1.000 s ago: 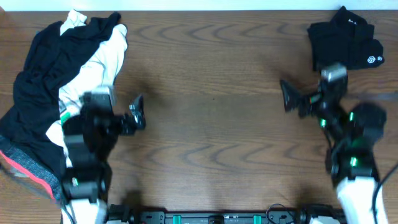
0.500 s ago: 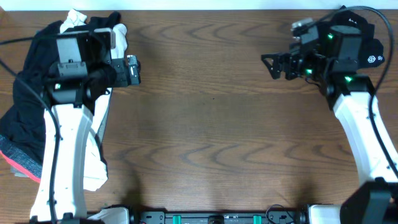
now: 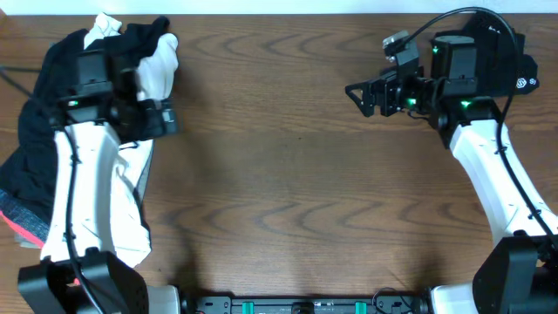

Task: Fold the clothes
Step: 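Reach the left gripper into the clothes pile and grasp the white T-shirt, then lift the white T-shirt with the left gripper toward the table center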

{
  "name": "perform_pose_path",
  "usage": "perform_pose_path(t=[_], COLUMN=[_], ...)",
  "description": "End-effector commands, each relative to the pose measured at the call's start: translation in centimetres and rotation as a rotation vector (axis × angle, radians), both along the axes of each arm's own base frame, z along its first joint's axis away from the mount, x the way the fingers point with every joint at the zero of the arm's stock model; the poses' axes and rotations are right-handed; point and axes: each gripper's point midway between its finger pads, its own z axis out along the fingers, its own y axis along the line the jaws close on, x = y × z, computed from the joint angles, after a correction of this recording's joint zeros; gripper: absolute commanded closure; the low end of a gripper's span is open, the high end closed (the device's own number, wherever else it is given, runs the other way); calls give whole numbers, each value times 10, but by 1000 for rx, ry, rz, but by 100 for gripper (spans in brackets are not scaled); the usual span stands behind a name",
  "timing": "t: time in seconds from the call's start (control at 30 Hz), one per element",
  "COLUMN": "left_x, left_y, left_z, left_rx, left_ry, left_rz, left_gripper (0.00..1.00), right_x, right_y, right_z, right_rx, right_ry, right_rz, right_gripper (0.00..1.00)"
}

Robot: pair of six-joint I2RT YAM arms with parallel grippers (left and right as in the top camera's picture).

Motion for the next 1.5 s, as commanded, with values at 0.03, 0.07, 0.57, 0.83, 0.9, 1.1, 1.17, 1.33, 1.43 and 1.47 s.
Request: perform_pose_path(t=[0.03, 0.07, 0.57, 0.83, 0.9, 1.1, 1.17, 1.33, 1.43, 1.47], left_x=[-16, -19, -22, -17, -16, -1, 8, 35, 52, 55], left_y=[61, 74, 118, 121, 121, 108, 99, 55, 8, -7], left_z=[-23, -29, -114, -131, -129, -91, -67, 23, 94, 115], left_rx=[31, 22, -27, -32, -31, -136, -174, -287, -365, -383], left_ry=[62, 72, 225, 237, 231, 143, 83, -160, -375, -433], left_rz=[238, 291, 398, 399, 402, 452, 426, 279, 100, 40], left_gripper=[2, 2, 10, 71, 86, 94, 94, 94, 94, 94], right_x=[1, 0, -8, -7, -7, -2, 0, 1, 3, 5], right_y=[13, 16, 41, 40, 40, 35, 33, 33, 31, 29], right_z=[-1, -2, -3, -3, -3, -3, -2, -1, 0, 1], right_rx=[-31, -42, -54, -56, -56, -73, -68, -65, -44, -32], right_ry=[-5, -6, -2, -5, -6, -15, -14, -17, -6, -1], right_rz=[0, -1, 38, 35, 35, -1, -20, -24, -48, -65], right_gripper=[3, 3, 4, 5, 4, 1, 1, 1, 1, 1])
